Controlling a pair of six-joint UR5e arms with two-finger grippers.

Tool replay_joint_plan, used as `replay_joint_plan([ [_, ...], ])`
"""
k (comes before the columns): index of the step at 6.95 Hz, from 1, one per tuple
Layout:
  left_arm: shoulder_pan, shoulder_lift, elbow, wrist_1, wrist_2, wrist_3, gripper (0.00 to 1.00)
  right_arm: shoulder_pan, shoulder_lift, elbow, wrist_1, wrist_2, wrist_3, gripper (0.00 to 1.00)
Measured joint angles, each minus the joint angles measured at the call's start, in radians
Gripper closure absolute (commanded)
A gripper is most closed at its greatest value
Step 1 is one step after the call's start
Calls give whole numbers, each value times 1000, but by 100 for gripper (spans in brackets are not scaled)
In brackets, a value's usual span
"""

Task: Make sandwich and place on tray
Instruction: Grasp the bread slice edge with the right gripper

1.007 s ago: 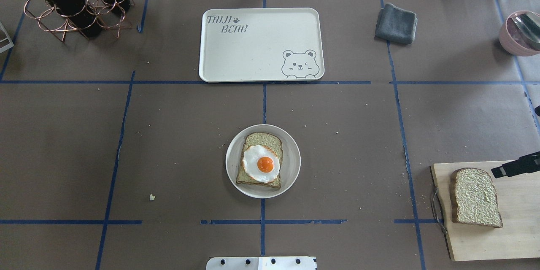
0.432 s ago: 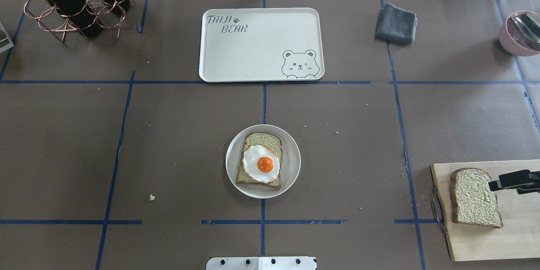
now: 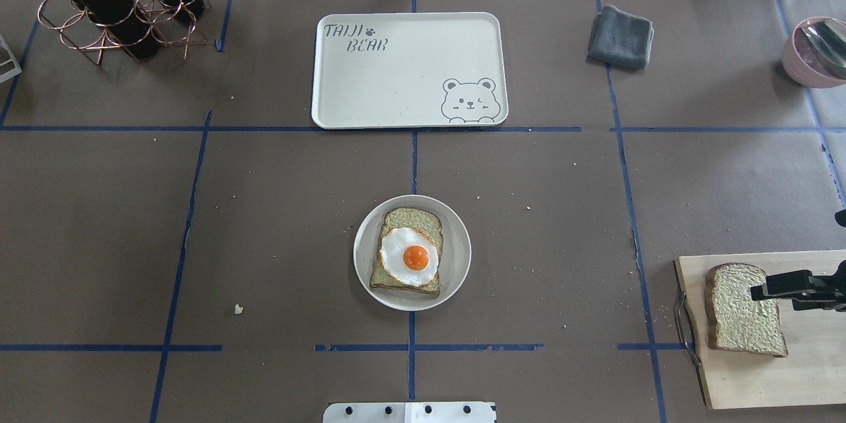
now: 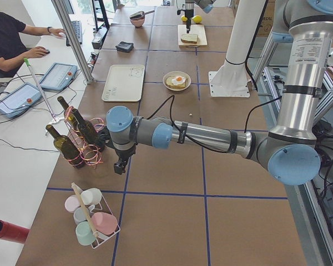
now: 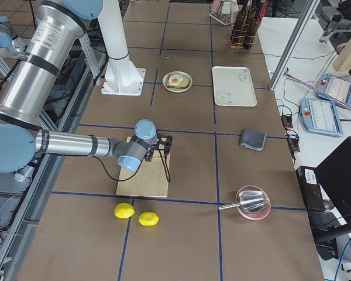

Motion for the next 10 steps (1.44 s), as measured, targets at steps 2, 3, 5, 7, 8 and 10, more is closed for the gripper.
replay_joint_plan([
  [2,0,0,0,-1,0,0,0,-16,1,-15,4,-9,20,23],
  [3,0,0,0,-1,0,0,0,-25,1,-25,4,-10,22,23],
  [5,0,0,0,-1,0,0,0,-37,1,-40,4,-11,22,33],
  [7,0,0,0,-1,0,0,0,-43,1,-46,5,-11,23,79],
  [8,0,0,0,-1,0,0,0,-43,1,-47,5,-11,23,100],
  [10,0,0,1,-1,0,0,0,-44,1,-47,5,-10,24,100],
])
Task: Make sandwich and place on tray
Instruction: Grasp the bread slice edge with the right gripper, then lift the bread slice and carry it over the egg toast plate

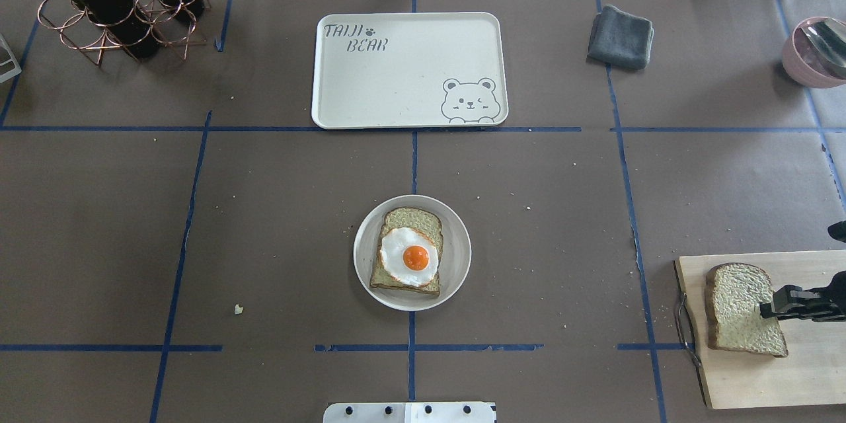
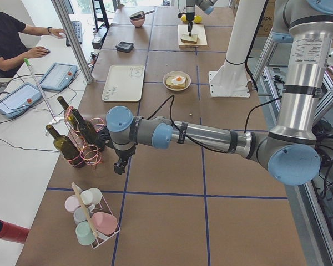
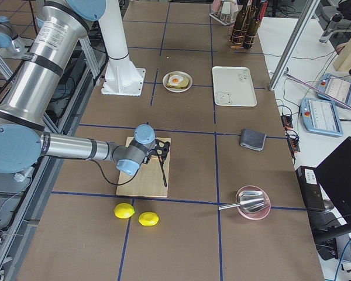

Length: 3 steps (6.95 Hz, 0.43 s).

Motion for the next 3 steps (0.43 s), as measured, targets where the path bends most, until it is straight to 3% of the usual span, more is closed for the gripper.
replay_joint_plan([
  [3,0,0,-1,1,1,0,0,2,-1,19,38,4,1,100],
])
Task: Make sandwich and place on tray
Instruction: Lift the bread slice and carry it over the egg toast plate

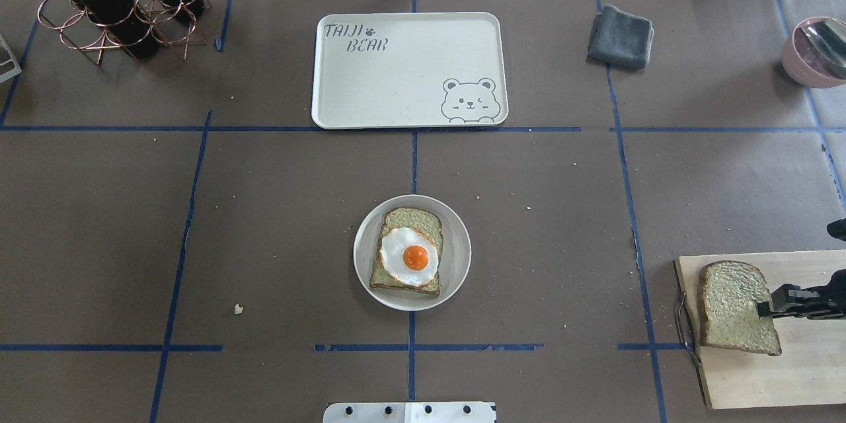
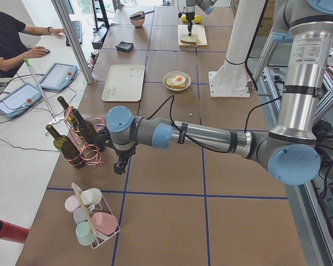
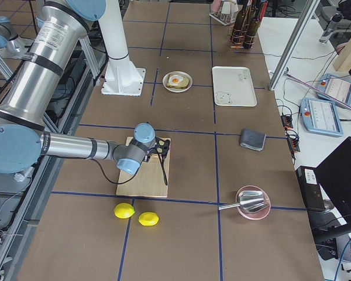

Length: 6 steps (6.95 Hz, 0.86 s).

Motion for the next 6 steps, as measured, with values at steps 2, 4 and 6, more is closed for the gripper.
replay_joint_plan([
  [2,0,-1,-1,0,0,-1,0,2,7,46,32,14,20,100],
  [4,0,-1,1,0,0,0,0,-1,77,107,31,38,87,100],
  [6,0,-1,6,0,-1,0,0,-3,217,117,29,64,171,100],
])
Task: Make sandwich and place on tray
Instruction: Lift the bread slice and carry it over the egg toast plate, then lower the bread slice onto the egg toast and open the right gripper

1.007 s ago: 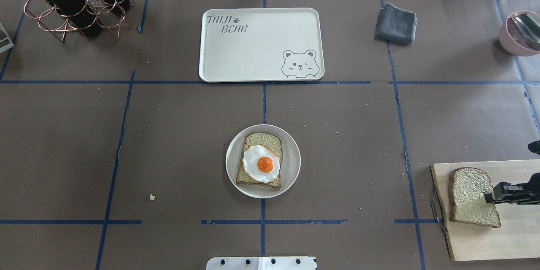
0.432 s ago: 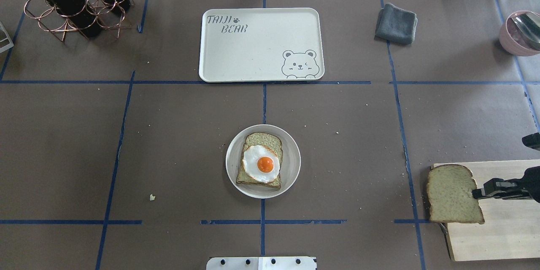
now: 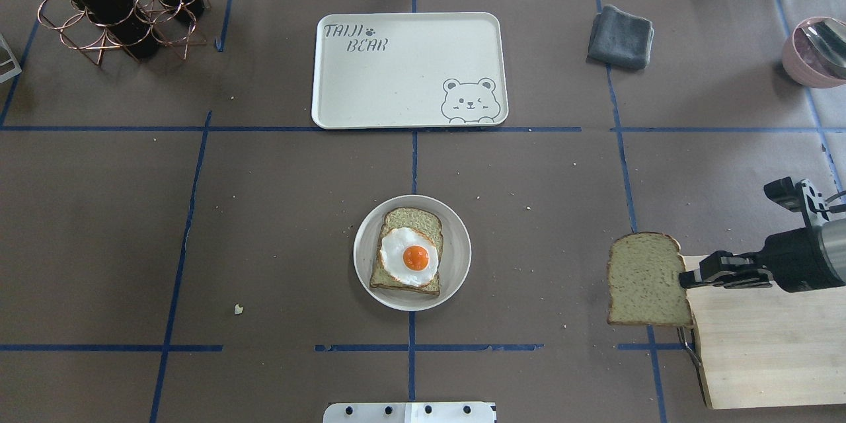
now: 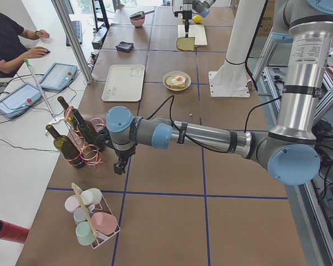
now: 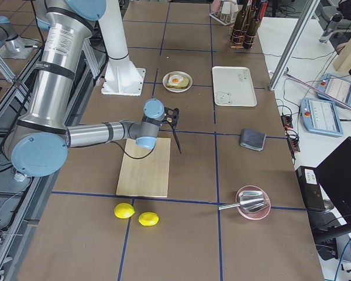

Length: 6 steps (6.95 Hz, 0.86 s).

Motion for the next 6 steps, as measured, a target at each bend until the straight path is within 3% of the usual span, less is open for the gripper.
replay_joint_plan([
  [3,0,0,0,-1,0,0,0,-34,357,-115,-1,9,241,100],
  [4,0,0,-3,-1,0,0,0,-73,460,-177,-1,-28,284,100],
  [6,0,0,-5,-1,0,-1,0,-179,585,-259,0,-183,306,100],
])
